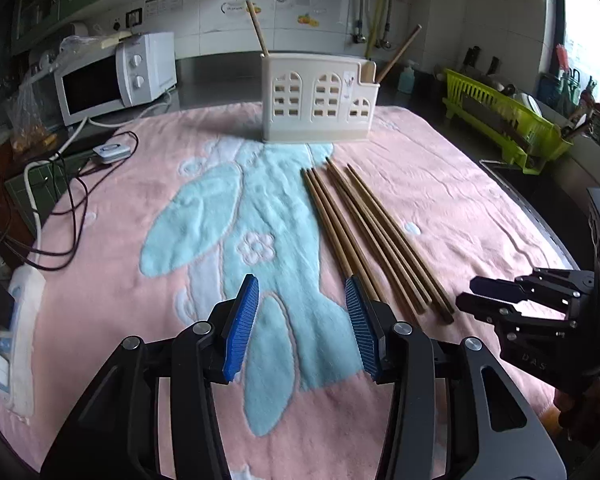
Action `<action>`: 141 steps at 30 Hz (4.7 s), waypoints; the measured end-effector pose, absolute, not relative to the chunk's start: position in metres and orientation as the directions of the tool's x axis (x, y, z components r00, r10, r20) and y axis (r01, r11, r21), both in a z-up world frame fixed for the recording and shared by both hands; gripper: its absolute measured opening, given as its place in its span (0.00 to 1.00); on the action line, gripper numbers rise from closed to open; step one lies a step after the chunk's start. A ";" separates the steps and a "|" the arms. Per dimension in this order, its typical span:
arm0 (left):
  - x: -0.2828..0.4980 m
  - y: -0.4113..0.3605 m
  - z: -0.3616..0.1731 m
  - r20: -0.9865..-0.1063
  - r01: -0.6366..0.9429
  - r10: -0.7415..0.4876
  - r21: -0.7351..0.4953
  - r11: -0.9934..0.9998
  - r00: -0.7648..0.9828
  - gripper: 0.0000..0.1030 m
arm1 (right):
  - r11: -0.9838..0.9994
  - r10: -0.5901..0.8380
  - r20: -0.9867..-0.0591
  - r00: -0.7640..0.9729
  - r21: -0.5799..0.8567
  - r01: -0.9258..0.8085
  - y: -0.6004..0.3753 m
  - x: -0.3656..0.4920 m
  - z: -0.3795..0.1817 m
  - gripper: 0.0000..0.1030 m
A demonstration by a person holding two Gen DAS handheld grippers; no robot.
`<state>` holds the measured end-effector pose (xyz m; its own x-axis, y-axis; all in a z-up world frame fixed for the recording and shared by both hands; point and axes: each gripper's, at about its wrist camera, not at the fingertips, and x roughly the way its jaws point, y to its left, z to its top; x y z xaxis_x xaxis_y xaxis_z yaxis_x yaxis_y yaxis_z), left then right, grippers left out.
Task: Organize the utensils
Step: 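Move the left tool back to the chopsticks while the right tool returns too, then close the left tool on another chopstick while the right tool grasps one too, then lift the left tool's chopstick toward the holder while the right tool carries its chopstick there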
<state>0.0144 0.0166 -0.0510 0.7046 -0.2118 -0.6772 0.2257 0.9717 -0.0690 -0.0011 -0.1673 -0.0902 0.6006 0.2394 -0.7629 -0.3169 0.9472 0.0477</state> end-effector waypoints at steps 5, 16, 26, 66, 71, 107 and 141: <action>0.012 0.011 -0.064 -0.698 0.236 -0.224 -0.081 0.968 0.680 0.45 | 0.947 0.244 -0.771 0.588 0.057 -0.317 -0.163 0.001 -0.094 0.20; 0.010 0.009 -0.077 -0.720 0.235 -0.240 -0.110 0.966 0.652 0.45 | 0.956 0.204 -0.781 0.590 0.028 -0.293 -0.156 0.005 -0.096 0.15; 0.008 0.008 -0.082 -0.726 0.238 -0.252 -0.125 0.963 0.639 0.45 | 0.955 0.243 -0.787 0.566 0.092 -0.282 -0.152 0.013 -0.098 0.09; 0.041 -0.012 -0.104 -0.762 0.198 -0.255 -0.169 0.966 0.595 0.10 | 0.975 0.198 -0.777 0.597 0.095 -0.199 -0.187 0.017 -0.101 0.10; 0.042 -0.021 -0.106 -0.756 0.200 -0.218 -0.117 0.973 0.617 0.09 | 0.976 0.190 -0.772 0.607 0.080 -0.204 -0.185 0.019 -0.101 0.07; 0.095 0.018 0.010 -0.458 0.253 -0.295 -0.153 0.955 0.839 0.05 | 0.952 0.286 -0.519 0.806 0.063 -0.298 -0.187 0.081 0.057 0.07; 0.172 0.006 0.100 -0.398 0.317 -0.335 -0.112 0.942 0.854 0.05 | 0.931 0.332 -0.479 0.812 0.026 -0.365 -0.197 0.151 0.162 0.07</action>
